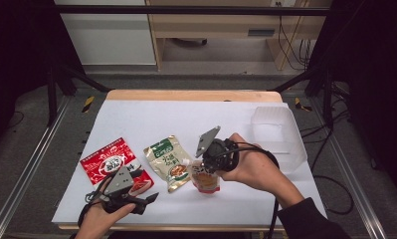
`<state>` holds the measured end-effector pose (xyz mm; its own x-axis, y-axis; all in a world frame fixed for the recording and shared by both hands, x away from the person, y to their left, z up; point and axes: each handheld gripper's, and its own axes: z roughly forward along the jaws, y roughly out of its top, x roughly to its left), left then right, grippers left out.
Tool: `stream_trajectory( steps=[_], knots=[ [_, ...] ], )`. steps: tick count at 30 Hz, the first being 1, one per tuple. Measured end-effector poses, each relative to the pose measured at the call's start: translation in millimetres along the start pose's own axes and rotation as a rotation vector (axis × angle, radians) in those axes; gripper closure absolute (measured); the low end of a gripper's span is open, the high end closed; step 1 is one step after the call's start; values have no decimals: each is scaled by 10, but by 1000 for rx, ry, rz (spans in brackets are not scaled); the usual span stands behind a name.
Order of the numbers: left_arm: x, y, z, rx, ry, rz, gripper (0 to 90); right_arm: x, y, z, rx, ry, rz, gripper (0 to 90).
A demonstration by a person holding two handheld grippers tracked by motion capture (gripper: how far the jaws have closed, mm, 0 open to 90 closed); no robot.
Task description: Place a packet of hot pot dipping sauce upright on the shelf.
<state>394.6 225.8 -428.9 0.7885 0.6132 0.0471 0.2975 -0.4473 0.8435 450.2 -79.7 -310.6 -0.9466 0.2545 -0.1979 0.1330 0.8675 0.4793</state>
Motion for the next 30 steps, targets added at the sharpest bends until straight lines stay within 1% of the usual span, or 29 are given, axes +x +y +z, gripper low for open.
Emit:
stream_trajectory(
  steps=[1, 2, 4, 8, 11, 12, 13, 14, 16, 19, 20, 21, 22, 24, 27, 29, 30],
  knots=[
    [21, -60, -39, 4, 15, -7, 78, -25, -18, -34, -3, -2, 9, 879],
    [35, -84, -58, -3, 30, -13, 77, -50, -33, -70, -3, -3, 20, 878],
    [70, -116, -84, -21, 63, -35, 64, -102, -57, -149, -2, -19, 25, 878],
    [136, -136, -108, -22, 97, -61, 57, -220, -81, -349, -25, -63, 29, 879],
    [169, -159, -109, -10, 106, -69, 56, -317, -90, -513, -47, -88, 46, 879],
    [192, -170, -106, -8, 113, -75, 57, -342, -90, -557, -44, -92, 44, 879],
    [213, -179, -102, -6, 111, -85, 57, -380, -86, -619, -48, -103, 49, 879],
    [213, -179, -102, -6, 111, -85, 57, -414, -86, -670, -46, -108, 47, 879],
    [285, -205, -95, 3, 120, -95, 57, -480, -88, -766, -47, -121, 53, 879],
    [364, -233, -105, 19, 128, -107, 57, -585, -121, -901, -71, -141, 67, 880],
    [388, -242, -111, 19, 130, -113, 57, -617, -139, -943, -75, -148, 71, 880],
    [388, -242, -111, 19, 130, -113, 58, -617, -139, -943, -75, -148, 71, 880],
    [422, -254, -129, 18, 140, -125, 58, -677, -185, -1026, -88, -162, 89, 880],
    [440, -258, -148, 11, 150, -133, 60, -724, -223, -1091, -83, -174, 90, 880],
    [451, -257, -169, 7, 158, -131, 62, -795, -286, -1202, -88, -197, 109, 880],
    [460, -252, -196, 5, 172, -122, 62, -846, -338, -1277, -92, -203, 119, 881],
    [468, -252, -210, -1, 175, -123, 63, -872, -368, -1311, -91, -209, 125, 881]
  ],
)
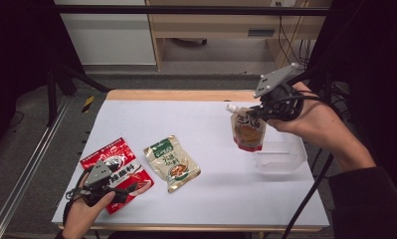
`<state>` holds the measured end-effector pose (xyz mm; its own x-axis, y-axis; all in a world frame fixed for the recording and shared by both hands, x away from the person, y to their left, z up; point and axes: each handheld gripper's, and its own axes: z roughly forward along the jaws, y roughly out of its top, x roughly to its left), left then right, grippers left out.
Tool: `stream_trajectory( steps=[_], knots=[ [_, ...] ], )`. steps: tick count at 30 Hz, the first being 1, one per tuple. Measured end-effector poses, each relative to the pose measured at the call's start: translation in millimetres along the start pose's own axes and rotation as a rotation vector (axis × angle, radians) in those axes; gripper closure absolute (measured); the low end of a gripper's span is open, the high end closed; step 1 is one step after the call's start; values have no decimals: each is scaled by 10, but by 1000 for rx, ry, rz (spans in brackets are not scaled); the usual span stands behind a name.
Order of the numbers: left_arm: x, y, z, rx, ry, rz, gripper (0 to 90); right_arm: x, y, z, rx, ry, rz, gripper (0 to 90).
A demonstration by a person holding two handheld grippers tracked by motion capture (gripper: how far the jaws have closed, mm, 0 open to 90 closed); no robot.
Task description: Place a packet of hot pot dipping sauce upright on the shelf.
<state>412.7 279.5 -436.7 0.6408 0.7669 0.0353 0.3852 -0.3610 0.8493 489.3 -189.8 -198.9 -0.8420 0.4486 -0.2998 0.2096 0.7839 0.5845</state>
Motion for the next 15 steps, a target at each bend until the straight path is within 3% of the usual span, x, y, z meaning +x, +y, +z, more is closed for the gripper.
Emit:
stream_trajectory(
  steps=[6, 15],
  knots=[
    [57, -14, -28, -8, 17, -18, 62, -203, -177, -97, 10, -21, 40, 881],
    [14, -11, 6, 10, 13, 9, 62, -341, -388, -142, 27, -39, 78, 881]
  ],
)
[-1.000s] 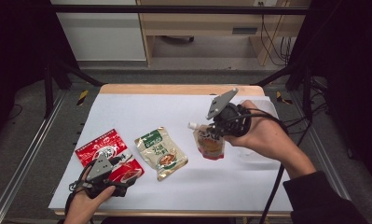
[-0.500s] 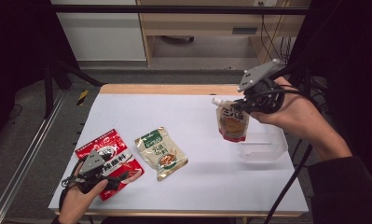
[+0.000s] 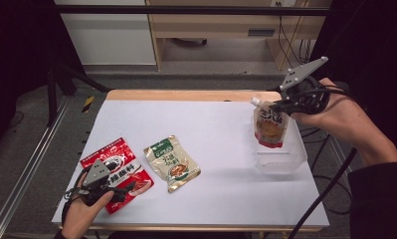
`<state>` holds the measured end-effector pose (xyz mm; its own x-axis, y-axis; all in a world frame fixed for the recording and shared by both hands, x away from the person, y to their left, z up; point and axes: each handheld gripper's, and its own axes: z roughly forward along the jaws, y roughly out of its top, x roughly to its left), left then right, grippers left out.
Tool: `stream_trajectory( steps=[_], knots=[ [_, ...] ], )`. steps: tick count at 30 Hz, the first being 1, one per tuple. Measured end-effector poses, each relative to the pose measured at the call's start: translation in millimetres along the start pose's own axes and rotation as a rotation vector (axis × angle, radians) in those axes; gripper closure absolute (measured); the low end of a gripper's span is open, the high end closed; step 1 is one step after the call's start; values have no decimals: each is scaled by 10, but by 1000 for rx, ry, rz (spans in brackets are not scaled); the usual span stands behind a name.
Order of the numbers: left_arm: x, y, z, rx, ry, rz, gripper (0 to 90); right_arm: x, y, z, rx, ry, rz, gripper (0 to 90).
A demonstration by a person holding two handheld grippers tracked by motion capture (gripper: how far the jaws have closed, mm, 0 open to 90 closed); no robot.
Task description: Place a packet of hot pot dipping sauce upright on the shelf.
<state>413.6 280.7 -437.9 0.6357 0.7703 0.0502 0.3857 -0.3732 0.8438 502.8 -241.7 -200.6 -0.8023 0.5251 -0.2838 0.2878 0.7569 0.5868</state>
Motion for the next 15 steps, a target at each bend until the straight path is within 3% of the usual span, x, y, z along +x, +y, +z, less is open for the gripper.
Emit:
stream_trajectory(
  steps=[8, 15],
  knots=[
    [-6, -1, 3, 3, 2, 4, 63, -63, -142, -15, 15, -17, 16, 882],
    [-1, -3, 4, 8, 3, 6, 65, -86, -250, -18, -6, -16, -6, 881]
  ],
)
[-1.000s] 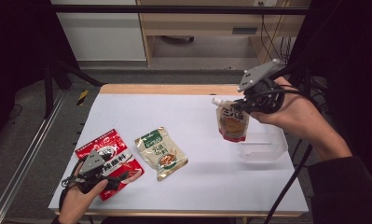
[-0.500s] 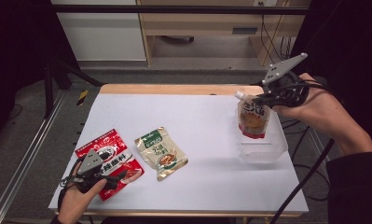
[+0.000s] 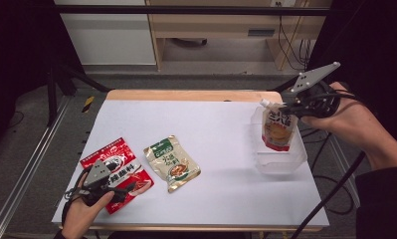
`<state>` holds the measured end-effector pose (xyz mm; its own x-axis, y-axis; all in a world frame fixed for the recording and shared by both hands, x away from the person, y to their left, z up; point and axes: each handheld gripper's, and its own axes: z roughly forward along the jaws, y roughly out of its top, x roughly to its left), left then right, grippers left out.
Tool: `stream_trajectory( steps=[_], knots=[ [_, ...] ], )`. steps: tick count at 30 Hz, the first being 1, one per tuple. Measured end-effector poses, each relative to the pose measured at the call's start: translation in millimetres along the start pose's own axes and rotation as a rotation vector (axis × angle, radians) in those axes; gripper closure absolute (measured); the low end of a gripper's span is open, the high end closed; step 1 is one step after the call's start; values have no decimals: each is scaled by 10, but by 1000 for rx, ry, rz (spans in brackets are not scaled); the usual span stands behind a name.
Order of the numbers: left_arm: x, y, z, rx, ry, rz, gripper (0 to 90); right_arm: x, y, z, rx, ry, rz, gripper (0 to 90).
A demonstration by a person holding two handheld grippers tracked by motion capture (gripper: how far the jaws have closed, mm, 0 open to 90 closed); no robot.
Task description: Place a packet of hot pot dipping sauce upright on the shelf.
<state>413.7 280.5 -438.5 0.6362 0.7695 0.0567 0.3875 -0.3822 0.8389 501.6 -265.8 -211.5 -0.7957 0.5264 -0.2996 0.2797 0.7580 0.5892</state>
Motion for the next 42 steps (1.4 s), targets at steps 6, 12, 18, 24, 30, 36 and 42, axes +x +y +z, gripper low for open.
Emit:
stream_trajectory(
  steps=[6, 12, 18, 24, 30, 36, 42],
  knots=[
    [5, 0, -3, 2, -1, -1, 66, -5, -143, 67, -1, 15, -6, 882],
    [22, -8, 0, 3, 1, -11, 67, -29, -302, 159, -1, 30, 6, 882],
    [67, -21, -7, -1, 13, -34, 68, -57, -433, 238, -28, 48, 17, 881],
    [79, -30, 1, 4, 21, -43, 68, -72, -511, 291, -48, 73, 8, 881],
    [75, -34, 13, 13, 20, -38, 69, -69, -568, 316, -64, 87, 11, 882],
    [62, -35, 16, 13, 20, -38, 71, -30, -586, 329, -69, 102, 9, 881],
    [52, -34, 21, 19, 17, -30, 73, 6, -585, 356, -82, 119, 7, 880]
  ],
)
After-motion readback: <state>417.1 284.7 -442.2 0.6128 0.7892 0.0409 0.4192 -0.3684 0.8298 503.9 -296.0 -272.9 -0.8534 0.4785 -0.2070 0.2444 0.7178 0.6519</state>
